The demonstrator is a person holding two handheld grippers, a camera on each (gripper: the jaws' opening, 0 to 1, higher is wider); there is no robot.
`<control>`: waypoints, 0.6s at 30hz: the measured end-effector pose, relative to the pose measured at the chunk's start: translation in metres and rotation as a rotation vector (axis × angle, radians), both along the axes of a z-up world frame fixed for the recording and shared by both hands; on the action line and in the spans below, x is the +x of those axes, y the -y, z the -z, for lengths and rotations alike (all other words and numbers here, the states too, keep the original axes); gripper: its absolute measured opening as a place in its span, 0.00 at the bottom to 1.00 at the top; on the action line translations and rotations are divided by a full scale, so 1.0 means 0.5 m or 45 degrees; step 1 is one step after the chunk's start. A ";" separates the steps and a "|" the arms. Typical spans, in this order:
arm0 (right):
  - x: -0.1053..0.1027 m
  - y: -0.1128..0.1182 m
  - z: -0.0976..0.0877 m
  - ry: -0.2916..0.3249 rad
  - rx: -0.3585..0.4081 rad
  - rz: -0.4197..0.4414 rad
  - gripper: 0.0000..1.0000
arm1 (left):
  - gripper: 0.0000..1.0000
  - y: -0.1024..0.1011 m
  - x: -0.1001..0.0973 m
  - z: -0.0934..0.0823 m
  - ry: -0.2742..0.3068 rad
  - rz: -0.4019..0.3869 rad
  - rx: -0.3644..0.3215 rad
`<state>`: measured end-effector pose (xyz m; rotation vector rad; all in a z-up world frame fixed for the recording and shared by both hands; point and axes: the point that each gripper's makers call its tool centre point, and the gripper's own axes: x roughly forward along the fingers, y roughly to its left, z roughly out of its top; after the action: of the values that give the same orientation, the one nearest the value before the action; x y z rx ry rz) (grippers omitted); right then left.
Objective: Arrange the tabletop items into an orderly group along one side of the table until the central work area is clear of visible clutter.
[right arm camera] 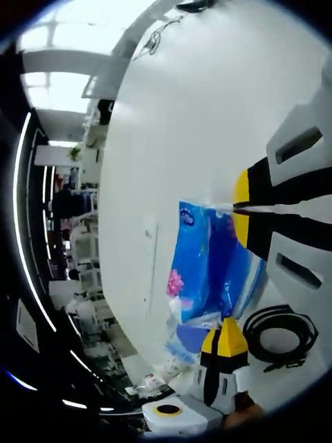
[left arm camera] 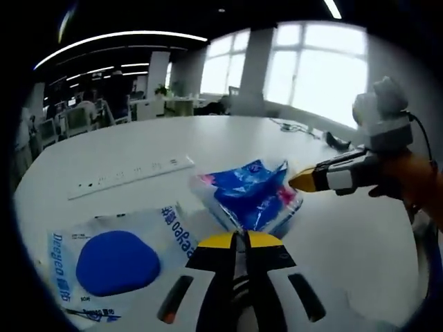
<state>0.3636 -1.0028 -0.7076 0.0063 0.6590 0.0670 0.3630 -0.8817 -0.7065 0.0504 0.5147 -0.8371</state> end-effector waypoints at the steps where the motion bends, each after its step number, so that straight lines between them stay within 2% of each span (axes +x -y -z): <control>1: 0.000 0.002 0.003 -0.003 0.008 0.006 0.00 | 0.04 0.001 0.001 0.003 -0.007 -0.012 0.003; 2: 0.000 0.006 0.006 -0.004 0.019 0.018 0.00 | 0.04 -0.014 0.006 0.013 -0.012 -0.078 0.077; 3: 0.002 0.007 0.010 0.001 0.030 0.029 0.00 | 0.03 -0.014 0.012 0.010 0.068 -0.054 0.139; 4: 0.002 0.015 0.013 -0.002 0.006 0.049 0.00 | 0.00 -0.016 0.011 0.013 0.109 -0.040 0.206; 5: 0.001 0.021 0.015 -0.005 -0.037 0.039 0.00 | 0.01 -0.017 0.008 0.023 0.117 -0.044 0.264; 6: 0.001 0.025 0.019 -0.013 -0.051 0.036 0.00 | 0.00 -0.008 0.003 0.026 0.101 -0.028 0.243; 7: 0.002 0.024 0.018 -0.007 -0.055 0.024 0.00 | 0.00 0.003 -0.002 0.029 0.042 -0.021 0.178; 8: 0.012 0.019 0.010 0.042 -0.078 -0.041 0.00 | 0.00 0.014 -0.008 0.031 0.001 -0.003 0.135; 9: 0.012 0.016 0.011 0.044 -0.075 -0.054 0.00 | 0.00 0.015 -0.010 0.032 -0.024 0.003 0.123; 11: 0.012 0.013 0.019 0.028 -0.124 -0.133 0.00 | 0.00 0.011 -0.006 0.025 0.028 -0.004 0.141; 12: 0.010 0.018 0.024 0.012 -0.144 -0.130 0.00 | 0.00 0.012 -0.005 0.020 0.062 0.004 0.145; 18: 0.008 0.021 0.035 -0.011 -0.083 -0.097 0.00 | 0.02 0.018 -0.006 0.011 0.054 0.014 0.117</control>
<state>0.3677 -1.0131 -0.7251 -0.0811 0.6696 0.1187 0.3601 -0.8908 -0.7121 0.1554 0.5131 -0.8215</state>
